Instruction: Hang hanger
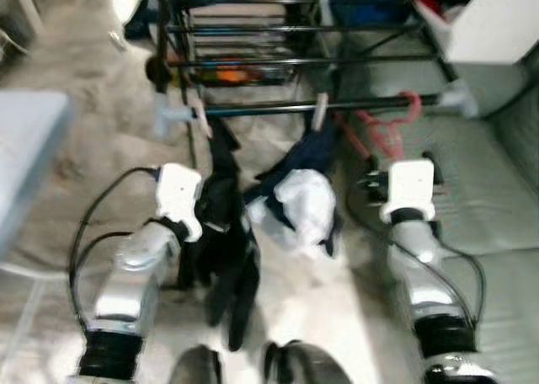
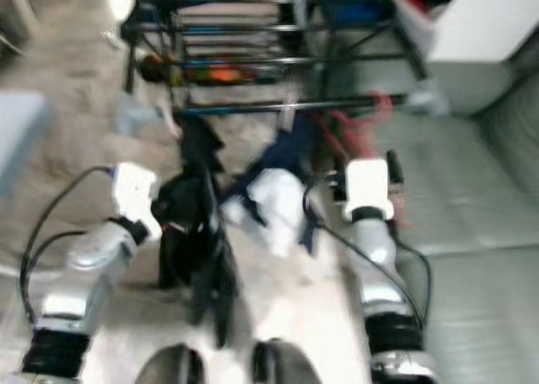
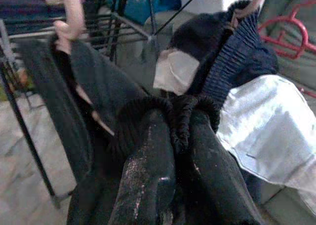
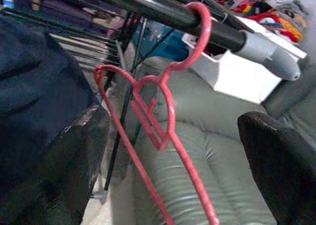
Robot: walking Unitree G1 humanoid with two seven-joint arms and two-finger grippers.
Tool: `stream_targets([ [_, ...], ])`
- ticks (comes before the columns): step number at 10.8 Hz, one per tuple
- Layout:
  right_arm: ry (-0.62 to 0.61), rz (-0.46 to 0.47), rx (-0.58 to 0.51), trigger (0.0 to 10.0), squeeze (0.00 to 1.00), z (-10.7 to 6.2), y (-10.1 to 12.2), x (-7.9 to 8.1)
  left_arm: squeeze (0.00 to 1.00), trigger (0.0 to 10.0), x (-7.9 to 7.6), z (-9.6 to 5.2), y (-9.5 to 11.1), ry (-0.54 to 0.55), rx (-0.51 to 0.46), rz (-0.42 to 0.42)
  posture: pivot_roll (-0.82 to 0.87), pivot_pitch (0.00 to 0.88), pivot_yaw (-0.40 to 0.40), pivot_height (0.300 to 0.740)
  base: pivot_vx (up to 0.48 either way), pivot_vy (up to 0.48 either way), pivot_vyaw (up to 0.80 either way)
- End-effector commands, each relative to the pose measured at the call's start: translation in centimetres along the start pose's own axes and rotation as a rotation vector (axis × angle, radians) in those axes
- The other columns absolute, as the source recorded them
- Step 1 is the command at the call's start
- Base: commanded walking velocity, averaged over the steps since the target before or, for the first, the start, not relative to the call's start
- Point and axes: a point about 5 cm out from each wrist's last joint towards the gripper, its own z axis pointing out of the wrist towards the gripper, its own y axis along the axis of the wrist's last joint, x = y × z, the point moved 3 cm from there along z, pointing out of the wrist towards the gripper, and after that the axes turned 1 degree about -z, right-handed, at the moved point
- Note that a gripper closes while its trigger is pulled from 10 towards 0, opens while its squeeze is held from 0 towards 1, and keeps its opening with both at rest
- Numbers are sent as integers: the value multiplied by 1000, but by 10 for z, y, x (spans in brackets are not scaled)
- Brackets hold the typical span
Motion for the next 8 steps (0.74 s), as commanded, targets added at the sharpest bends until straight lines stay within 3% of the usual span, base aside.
stream_targets([
  [1, 11, 9, -6, 10000, 0, 0, 2, 1, 0, 10000, 2, 0, 6, 9, -22, 12, -33, 129, -46, 740, 0, 0, 0],
  [3, 64, 41, -1, 10000, 0, 1, 3, 6, 0, 10000, 6, 1, 8, 25, -26, 21, -33, 129, -46, 740, 0, 0, 0],
  [8, 81, 56, 75, 10000, 0, 14, -7, -5, 0, 10000, 11, 1, 7, 36, -12, 46, -35, 134, -44, 740, 0, 0, 0],
])
